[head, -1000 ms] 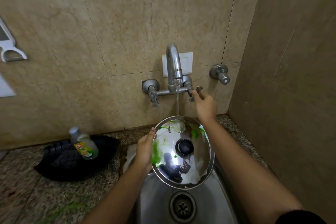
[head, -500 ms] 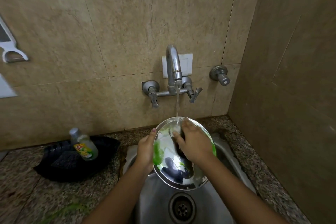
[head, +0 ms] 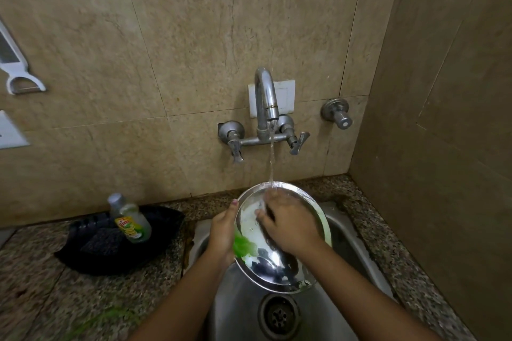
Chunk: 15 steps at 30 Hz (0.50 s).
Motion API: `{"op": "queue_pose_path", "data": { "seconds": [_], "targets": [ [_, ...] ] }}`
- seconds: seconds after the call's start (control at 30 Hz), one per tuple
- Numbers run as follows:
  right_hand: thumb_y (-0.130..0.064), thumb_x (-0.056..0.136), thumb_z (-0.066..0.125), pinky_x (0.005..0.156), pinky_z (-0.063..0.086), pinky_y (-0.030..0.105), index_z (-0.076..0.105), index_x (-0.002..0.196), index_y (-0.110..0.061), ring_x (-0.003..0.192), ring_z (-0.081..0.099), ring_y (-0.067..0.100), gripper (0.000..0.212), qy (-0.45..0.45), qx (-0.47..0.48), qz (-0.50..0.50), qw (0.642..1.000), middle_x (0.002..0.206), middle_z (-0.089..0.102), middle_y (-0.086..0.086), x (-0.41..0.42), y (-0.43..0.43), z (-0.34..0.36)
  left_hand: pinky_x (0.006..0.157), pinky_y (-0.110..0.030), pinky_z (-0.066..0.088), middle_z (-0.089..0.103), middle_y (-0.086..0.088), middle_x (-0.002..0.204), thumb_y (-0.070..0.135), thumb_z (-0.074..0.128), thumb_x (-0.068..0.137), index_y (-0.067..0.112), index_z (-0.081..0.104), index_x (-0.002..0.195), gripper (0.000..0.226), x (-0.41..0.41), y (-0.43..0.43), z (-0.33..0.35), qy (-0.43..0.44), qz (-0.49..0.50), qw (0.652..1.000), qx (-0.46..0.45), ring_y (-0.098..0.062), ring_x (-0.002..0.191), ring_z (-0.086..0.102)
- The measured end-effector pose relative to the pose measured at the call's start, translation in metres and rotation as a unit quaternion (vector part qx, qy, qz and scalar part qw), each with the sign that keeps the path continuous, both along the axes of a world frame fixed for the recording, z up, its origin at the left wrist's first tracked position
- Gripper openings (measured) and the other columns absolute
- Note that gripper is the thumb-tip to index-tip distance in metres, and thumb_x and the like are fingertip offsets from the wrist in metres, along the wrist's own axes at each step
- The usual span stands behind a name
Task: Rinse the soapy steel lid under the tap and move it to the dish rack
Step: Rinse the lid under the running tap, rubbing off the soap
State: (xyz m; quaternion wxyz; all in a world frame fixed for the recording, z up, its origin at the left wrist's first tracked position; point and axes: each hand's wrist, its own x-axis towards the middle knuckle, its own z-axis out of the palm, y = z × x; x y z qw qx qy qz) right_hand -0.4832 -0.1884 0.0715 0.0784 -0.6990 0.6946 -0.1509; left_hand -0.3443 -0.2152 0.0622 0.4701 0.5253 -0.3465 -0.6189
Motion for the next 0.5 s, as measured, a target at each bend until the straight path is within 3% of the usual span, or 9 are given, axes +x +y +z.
{"op": "queue_pose_path", "data": {
  "seconds": [0.1,0.23,0.3,0.4,0.5],
  "targets": [
    [-0.055,0.096,0.029,0.117,0.017,0.034,0.034,0.147,-0.021,0.146,0.022,0.015,0.061,0.011,-0.013,0.065,0.998,0.157,0.029,-0.002,0.013,-0.003,0.001,0.064,-0.031,0.057,0.072,-0.021,0.085,0.024,0.052,0.096,-0.002,0.070,0.091,0.032,-0.004,0.001,0.001,0.011,-0.009,1.000,0.003,-0.024,0.064,0.070],
    [-0.055,0.096,0.028,0.104,0.039,0.037,0.037,0.144,-0.019,0.132,0.045,0.023,0.060,-0.051,0.009,-0.097,0.994,0.148,0.045,0.005,-0.018,-0.005,-0.004,0.045,-0.020,0.053,0.071,-0.006,0.057,0.023,0.052,0.096,0.001,0.067,0.081,0.031,0.000,0.001,0.002,0.001,0.010,1.000,0.003,-0.015,0.048,0.066],
    [-0.053,0.098,0.027,0.099,0.042,0.037,0.040,0.141,-0.017,0.127,0.050,0.025,0.058,-0.067,0.039,-0.122,0.990,0.143,0.049,0.008,-0.024,-0.006,-0.009,0.044,-0.021,0.052,0.071,-0.008,0.060,0.023,0.051,0.097,-0.001,0.067,0.085,0.031,0.002,0.002,0.000,0.005,0.015,1.000,0.013,-0.017,0.049,0.067],
    [-0.046,0.097,0.032,0.102,0.041,0.038,0.047,0.134,-0.019,0.124,0.051,0.023,0.048,-0.047,0.006,-0.026,0.999,0.138,0.054,0.006,-0.007,-0.011,-0.005,0.057,-0.028,0.056,0.072,-0.019,0.080,0.025,0.050,0.097,-0.005,0.067,0.095,0.035,-0.002,0.002,-0.002,0.014,0.012,0.999,0.026,-0.027,0.065,0.069],
    [-0.047,0.090,0.037,0.093,0.048,0.040,0.061,0.114,-0.031,0.109,0.058,0.017,0.038,0.009,-0.077,0.052,0.996,0.121,0.065,-0.005,0.009,-0.008,-0.002,0.057,-0.028,0.056,0.072,-0.016,0.073,0.024,0.050,0.097,-0.002,0.067,0.087,0.033,-0.007,0.003,-0.001,0.021,0.015,0.999,0.039,-0.025,0.061,0.069]
  ]
}}
